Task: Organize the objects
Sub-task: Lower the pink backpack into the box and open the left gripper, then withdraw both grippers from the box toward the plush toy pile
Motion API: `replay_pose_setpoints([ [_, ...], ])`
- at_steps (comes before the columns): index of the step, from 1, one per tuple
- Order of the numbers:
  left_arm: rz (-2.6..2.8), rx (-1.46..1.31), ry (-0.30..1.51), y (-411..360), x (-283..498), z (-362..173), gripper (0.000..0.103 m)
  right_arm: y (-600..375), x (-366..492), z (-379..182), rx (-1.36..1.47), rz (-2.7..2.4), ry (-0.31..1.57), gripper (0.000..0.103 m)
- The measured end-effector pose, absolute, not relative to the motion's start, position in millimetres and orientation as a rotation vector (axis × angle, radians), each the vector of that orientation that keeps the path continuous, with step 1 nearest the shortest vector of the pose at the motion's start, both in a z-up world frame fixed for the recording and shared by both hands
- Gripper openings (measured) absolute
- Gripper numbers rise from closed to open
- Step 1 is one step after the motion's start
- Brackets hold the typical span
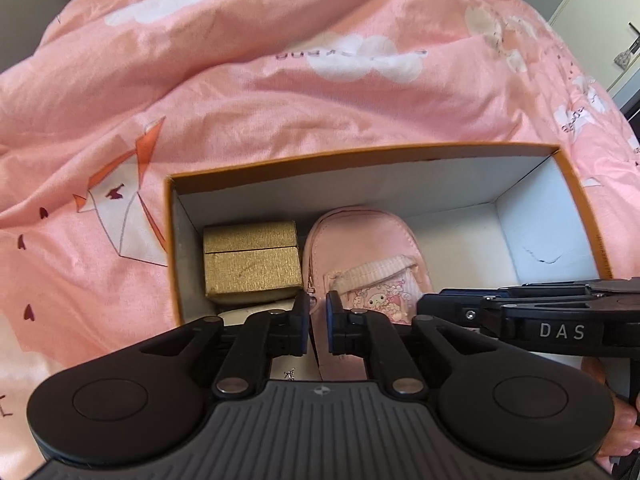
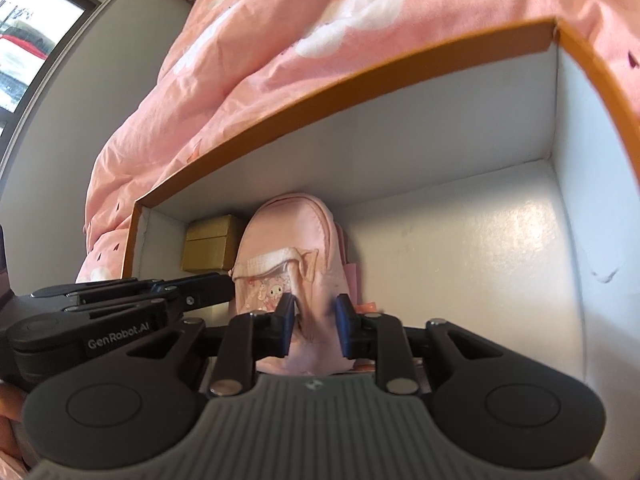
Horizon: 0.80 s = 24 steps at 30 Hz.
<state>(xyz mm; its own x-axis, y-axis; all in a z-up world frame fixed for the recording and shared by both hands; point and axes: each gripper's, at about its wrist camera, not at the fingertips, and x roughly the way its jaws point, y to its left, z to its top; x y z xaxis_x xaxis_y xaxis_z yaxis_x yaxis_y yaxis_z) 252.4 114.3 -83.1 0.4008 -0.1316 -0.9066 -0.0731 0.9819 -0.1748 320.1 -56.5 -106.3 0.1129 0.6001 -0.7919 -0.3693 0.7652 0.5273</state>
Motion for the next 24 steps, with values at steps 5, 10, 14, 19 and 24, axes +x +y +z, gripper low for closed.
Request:
replay_pose_setpoints([
  [5, -0.048, -0.218, 1.123, 111.9, 231.1, -63.4, 0.010, -73.2, 310.3, -96.3, 0.120, 0.674, 1.254, 0.027],
  [10, -0.044, -0.229, 1.087, 106.0, 201.0, -47.5, 0.010, -94.7, 301.4, -103.0, 0.067, 0.595, 1.323, 0.019],
  [14, -0.035, -0.227, 1.084, 98.5, 180.9, -44.3, 0.010, -92.9, 292.4, -104.6, -0.116, 0.576, 1.329, 0.010],
  [19, -0.030, -0.230, 1.029, 88.6, 155.7, -37.8, 0.012, -80.8, 285.0, -114.1, -0.284, 0.585, 1.367, 0.007],
  [24, -0.047, -0.281, 0.992, 78.6, 134.1, -32.7, 0.012, -83.3, 278.4, -121.4, -0.282, 0.597, 1.398, 0.000],
])
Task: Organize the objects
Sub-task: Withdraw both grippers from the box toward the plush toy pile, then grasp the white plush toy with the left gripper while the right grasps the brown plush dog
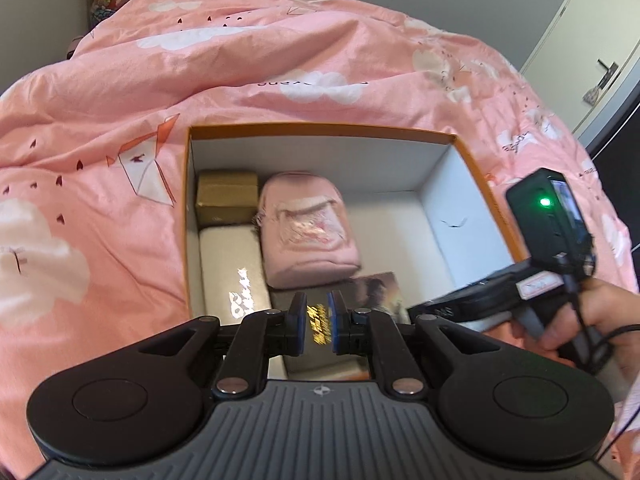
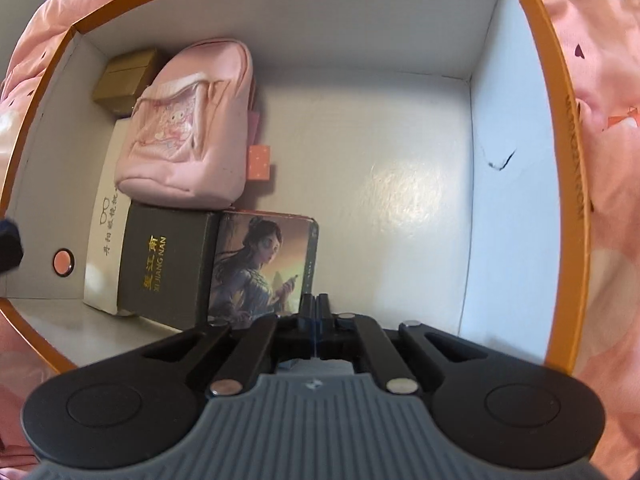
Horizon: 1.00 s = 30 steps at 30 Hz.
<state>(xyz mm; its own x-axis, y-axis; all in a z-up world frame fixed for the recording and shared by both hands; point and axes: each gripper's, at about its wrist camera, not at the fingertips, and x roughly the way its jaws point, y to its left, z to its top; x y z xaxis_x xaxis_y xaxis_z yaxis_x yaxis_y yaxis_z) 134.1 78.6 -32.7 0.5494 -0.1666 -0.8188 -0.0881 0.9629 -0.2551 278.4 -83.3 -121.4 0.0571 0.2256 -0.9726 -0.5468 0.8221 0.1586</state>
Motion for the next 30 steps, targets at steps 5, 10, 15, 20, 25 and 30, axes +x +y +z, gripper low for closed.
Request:
replay_pose_setpoints([
  [5, -0.013, -0.255, 0.909, 64.3, 111.0, -27.6, 0.021, -96.8, 271.7, -113.6, -0.251, 0.588, 1.331, 0.003],
  [10, 0.027, -0.201, 0.852, 54.8, 83.5, -33.3, 0.024, -115.5, 244.8, -73.4, -0.191, 0.643, 1.130, 0.005],
  [15, 0.030, -0.179, 0.794, 52.5, 56.7, -31.4, 0.036, -135.3, 206.0, -30.0, -0.150, 0.666, 0.924, 0.031],
  [20, 0.047, -0.145, 0.765, 48.5, 40.7, -26.8, 0.041, -152.7, 163.9, -0.3, -0.135, 0.666, 0.795, 0.043],
  [25, 0.004, -0.130, 0.767, 39.5, 32.9, -23.4, 0.043, -175.4, 128.0, 6.9, -0.094, 0.645, 0.767, 0.045],
  [30, -0.113, -0.153, 0.855, 27.8, 34.2, -34.0, 0.043, -190.9, 103.9, -5.7, -0.137, 0.570, 0.803, 0.049],
])
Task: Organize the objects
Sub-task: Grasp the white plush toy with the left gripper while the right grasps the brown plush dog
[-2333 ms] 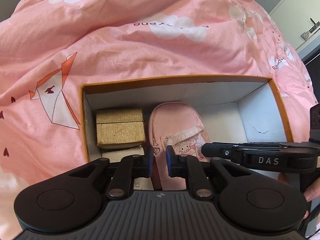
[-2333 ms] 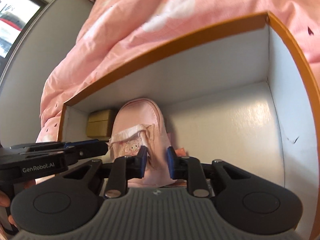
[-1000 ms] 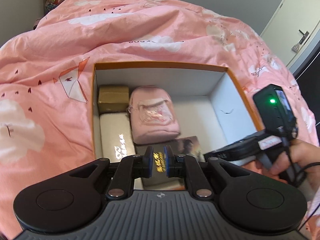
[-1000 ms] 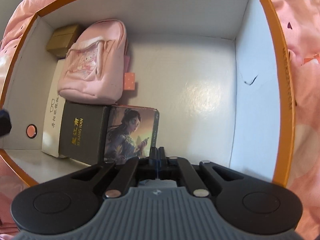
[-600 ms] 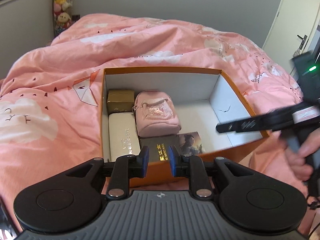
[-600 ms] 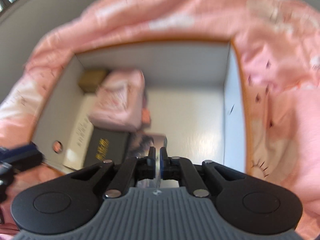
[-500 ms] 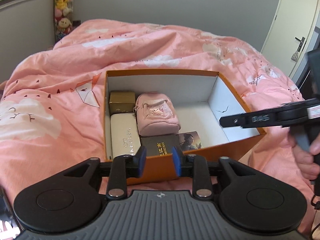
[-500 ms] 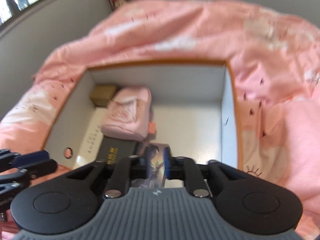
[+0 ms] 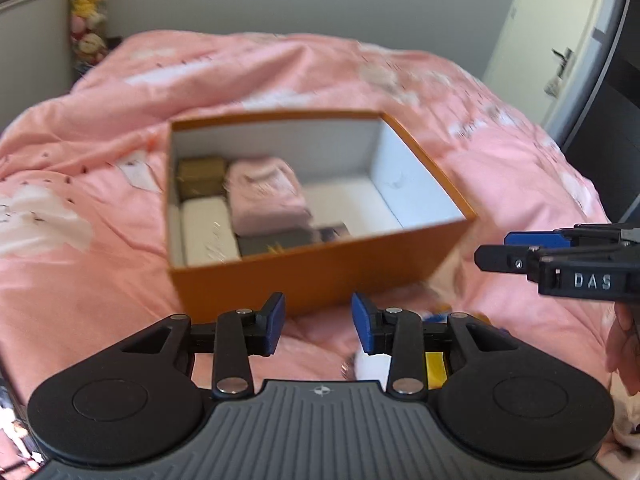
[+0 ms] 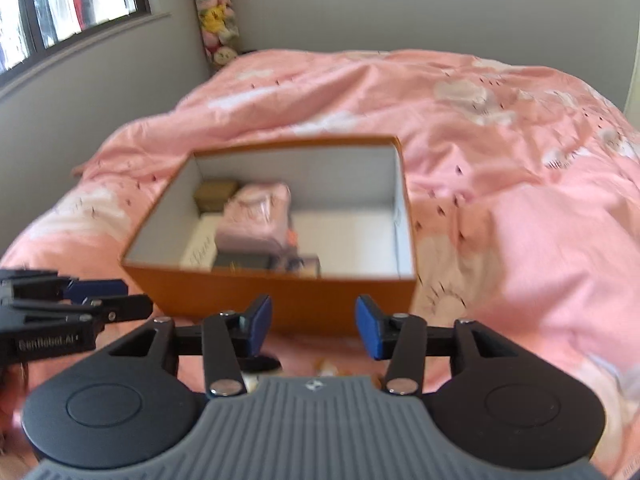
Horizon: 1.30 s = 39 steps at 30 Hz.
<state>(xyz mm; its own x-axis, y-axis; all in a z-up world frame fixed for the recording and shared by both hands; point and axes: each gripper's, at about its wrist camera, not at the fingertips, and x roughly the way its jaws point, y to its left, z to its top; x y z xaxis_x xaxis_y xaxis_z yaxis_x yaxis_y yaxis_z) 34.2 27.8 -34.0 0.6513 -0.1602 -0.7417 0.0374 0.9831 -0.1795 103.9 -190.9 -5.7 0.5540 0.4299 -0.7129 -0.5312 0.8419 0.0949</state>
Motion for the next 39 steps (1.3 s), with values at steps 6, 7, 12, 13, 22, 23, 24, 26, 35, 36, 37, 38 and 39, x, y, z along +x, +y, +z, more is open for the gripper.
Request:
replay_pose_setpoints([
  [6, -0.247, -0.188, 1.023, 8.9, 43.2, -67.4, 0.042, -204.1, 96.2, -24.0, -0.135, 0.554, 0.903, 0.048],
  [7, -0.267, -0.196, 1.054, 5.9, 44.9, -73.5, 0.042, -205.2, 96.8, -26.6, -0.130, 0.557, 0.923, 0.048],
  [12, -0.301, -0.189, 1.163, -9.5, 49.2, -94.0, 0.044, -209.0, 102.9, -41.2, -0.139, 0.534, 1.010, 0.048],
  [13, -0.311, -0.190, 1.184, -11.4, 49.9, -97.2, 0.047, -209.1, 103.9, -44.0, -0.145, 0.535, 1.026, 0.048],
  [22, -0.353, -0.266, 1.253, -12.4, 58.6, -110.2, 0.063, -195.2, 106.1, -62.9, -0.307, 0.589, 1.103, 0.049],
  [23, -0.357, -0.274, 1.257, -12.5, 59.1, -111.6, 0.064, -194.3, 107.5, -64.9, -0.311, 0.594, 1.111, 0.049],
  [24, -0.359, -0.282, 1.259, -12.3, 59.7, -112.5, 0.065, -194.3, 110.2, -66.4, -0.310, 0.594, 1.122, 0.048],
  [26, -0.361, -0.291, 1.264, -11.3, 60.4, -113.2, 0.065, -194.7, 114.1, -70.4, -0.307, 0.590, 1.144, 0.048],
  [35, -0.344, -0.362, 1.324, -15.4, 79.3, -124.5, 0.072, -216.0, 125.8, -62.7, -0.207, 0.579, 1.191, 0.038],
  [36, -0.333, -0.360, 1.328, -16.7, 81.3, -125.1, 0.074, -217.8, 126.3, -62.2, -0.207, 0.578, 1.193, 0.037],
  [37, -0.321, -0.357, 1.331, -18.0, 83.4, -125.9, 0.075, -219.5, 126.9, -61.7, -0.208, 0.576, 1.193, 0.037],
  [38, -0.311, -0.350, 1.333, -19.5, 85.5, -127.1, 0.075, -221.1, 127.7, -61.3, -0.208, 0.573, 1.191, 0.036],
  [39, -0.302, -0.347, 1.335, -20.5, 87.1, -127.9, 0.075, -221.7, 128.8, -60.9, -0.211, 0.572, 1.191, 0.036],
])
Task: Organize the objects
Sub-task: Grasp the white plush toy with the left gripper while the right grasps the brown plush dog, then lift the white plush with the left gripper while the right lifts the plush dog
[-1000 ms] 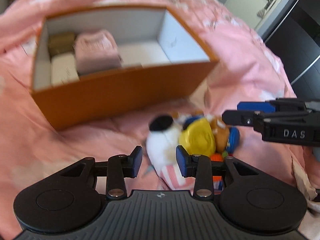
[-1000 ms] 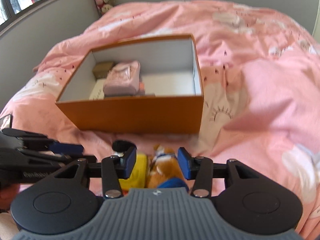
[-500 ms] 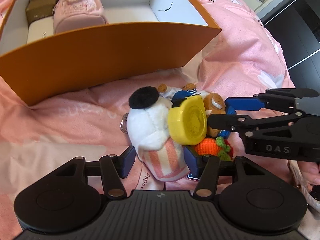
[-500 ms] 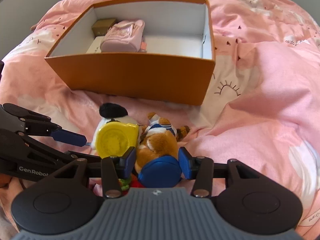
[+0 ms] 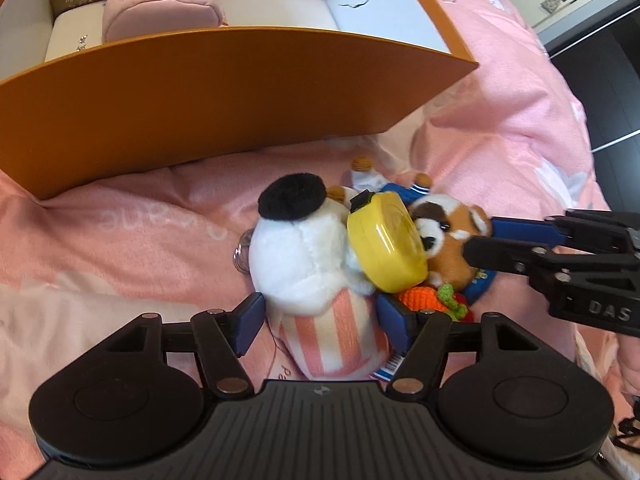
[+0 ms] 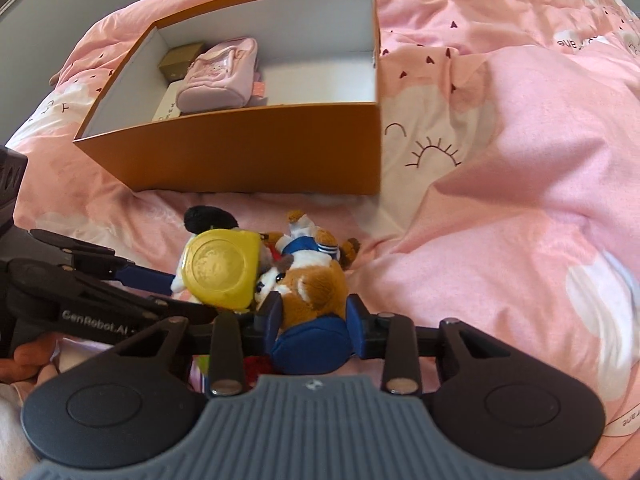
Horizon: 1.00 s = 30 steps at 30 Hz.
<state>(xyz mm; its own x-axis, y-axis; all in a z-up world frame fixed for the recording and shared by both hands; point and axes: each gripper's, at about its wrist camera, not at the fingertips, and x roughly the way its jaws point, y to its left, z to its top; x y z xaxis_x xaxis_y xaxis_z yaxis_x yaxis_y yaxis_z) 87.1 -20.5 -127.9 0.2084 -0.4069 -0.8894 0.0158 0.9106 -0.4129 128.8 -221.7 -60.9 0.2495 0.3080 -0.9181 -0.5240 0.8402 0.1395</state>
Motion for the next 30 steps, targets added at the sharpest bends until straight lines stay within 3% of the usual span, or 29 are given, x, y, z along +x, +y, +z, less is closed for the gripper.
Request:
replay_pose_setpoints([
  [7, -0.290, -0.389, 1.342, -10.9, 85.2, -129.6, 0.064, -212.2, 136.9, -60.4, -0.228, 0.609, 1.209, 0.039],
  [19, -0.235, -0.410, 1.360, 14.3, 70.3, -112.9, 0.055, -207.3, 170.0, -85.7, -0.087, 0.641, 1.406, 0.048],
  [25, -0.215, -0.478, 1.352, 18.9, 76.4, -119.5, 0.068, -198.5, 163.1, -93.7, -0.127, 0.661, 1.421, 0.049],
  [30, -0.205, -0.559, 1.363, 21.9, 84.6, -131.5, 0.072, -200.8, 161.2, -99.2, -0.133, 0.666, 1.418, 0.053],
])
